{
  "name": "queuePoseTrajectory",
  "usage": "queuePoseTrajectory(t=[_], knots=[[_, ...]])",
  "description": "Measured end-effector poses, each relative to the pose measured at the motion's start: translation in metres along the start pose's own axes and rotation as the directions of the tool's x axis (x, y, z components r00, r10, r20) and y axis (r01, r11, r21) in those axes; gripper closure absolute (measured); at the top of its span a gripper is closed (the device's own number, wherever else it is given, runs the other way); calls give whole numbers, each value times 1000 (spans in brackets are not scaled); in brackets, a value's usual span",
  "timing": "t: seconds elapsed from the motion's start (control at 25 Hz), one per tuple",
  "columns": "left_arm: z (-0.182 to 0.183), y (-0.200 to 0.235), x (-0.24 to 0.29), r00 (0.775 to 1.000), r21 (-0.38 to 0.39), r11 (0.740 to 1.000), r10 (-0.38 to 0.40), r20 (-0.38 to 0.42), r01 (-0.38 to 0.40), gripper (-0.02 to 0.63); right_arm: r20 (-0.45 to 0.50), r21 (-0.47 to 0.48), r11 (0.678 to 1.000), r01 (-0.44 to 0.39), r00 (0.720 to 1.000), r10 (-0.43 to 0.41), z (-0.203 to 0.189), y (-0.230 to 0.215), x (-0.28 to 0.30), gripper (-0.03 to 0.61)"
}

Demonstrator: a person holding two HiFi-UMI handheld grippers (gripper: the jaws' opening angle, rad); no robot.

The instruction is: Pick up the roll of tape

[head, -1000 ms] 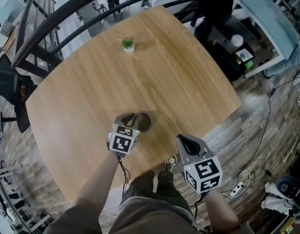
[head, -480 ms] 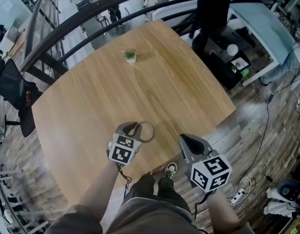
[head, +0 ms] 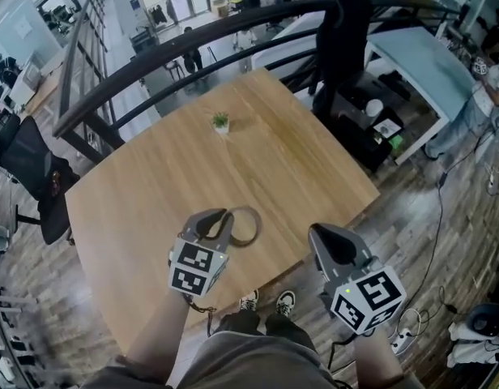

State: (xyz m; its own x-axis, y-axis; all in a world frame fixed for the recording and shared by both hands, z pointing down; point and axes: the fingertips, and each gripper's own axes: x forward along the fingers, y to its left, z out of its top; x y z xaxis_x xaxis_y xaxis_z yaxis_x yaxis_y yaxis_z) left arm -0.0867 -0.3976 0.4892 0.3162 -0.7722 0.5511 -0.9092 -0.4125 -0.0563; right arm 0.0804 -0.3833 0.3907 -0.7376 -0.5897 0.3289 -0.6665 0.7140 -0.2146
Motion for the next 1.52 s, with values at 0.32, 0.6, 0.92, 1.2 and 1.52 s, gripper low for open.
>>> queuePoseTrajectory(t=[0.32,0.6,0.92,1.2,1.52], knots=[[50,-21,-70,989,-22,998,-60,136,63,572,81,-89,996,19,997,-12,34,30,-42,566],[73,-38,-123,975,16,999,-48,216,45,572,130,-102,995,-10,991,23,47,58,-75,566],[70,-55,-147,970,10,999,-35,242,33,571,156,-102,994,-33,987,49,49,70,-92,568],[72,-56,-147,970,17,1000,-29,240,26,571,133,-118,992,-37,990,53,41,70,-90,568],[73,-58,-145,970,21,999,-37,241,32,571,133,-105,994,-17,991,31,38,64,-92,568]])
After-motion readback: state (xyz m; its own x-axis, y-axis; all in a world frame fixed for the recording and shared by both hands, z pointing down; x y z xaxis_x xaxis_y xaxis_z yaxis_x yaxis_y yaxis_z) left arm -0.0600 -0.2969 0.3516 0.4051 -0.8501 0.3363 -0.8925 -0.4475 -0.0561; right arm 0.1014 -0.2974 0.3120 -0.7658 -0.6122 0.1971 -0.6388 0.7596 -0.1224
